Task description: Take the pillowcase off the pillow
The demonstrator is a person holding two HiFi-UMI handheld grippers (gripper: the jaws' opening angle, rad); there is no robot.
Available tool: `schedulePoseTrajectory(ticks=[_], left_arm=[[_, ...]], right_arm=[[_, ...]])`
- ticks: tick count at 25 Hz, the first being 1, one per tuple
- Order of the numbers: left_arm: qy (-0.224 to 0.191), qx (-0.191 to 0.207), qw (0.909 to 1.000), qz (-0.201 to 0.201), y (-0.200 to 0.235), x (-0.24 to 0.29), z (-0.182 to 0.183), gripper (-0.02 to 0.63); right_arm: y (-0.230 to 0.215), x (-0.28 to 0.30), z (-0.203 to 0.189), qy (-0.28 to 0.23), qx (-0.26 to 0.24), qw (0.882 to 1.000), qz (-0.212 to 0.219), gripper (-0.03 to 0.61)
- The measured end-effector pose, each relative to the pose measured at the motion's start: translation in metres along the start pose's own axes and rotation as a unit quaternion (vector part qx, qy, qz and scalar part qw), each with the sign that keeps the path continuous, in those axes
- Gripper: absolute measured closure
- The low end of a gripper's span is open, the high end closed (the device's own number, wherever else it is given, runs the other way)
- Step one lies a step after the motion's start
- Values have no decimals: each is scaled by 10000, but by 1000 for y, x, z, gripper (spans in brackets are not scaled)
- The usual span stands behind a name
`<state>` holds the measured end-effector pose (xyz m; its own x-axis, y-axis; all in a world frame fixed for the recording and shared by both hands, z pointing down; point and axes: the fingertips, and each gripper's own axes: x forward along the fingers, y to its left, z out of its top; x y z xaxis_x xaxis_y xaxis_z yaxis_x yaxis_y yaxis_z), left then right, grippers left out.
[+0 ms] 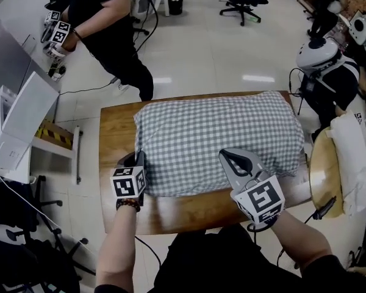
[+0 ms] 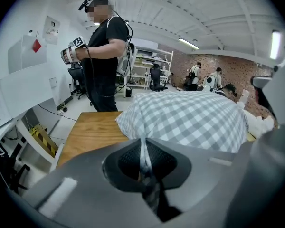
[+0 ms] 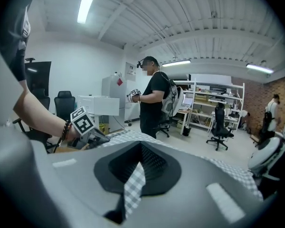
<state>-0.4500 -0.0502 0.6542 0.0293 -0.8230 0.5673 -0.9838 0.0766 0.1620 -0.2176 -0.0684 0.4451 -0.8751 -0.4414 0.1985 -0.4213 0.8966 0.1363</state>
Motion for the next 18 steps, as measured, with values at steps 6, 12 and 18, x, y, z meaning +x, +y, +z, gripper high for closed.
schedulePoseTrajectory(ticks=[6,12,18], left_arm=[[90,-83,9999,78,-2,-4,1,598],[191,-83,9994,260,-11,-4,-2,598],[281,-61,9984,480,-17,4,-5,598]], right_arm=[[-38,-32,-6,151,-236,9984,-483,577],[-99,-83,-30,364,-234,9942,-980,577],[-174,-137,-65,550,-93,9865,-1539,577]])
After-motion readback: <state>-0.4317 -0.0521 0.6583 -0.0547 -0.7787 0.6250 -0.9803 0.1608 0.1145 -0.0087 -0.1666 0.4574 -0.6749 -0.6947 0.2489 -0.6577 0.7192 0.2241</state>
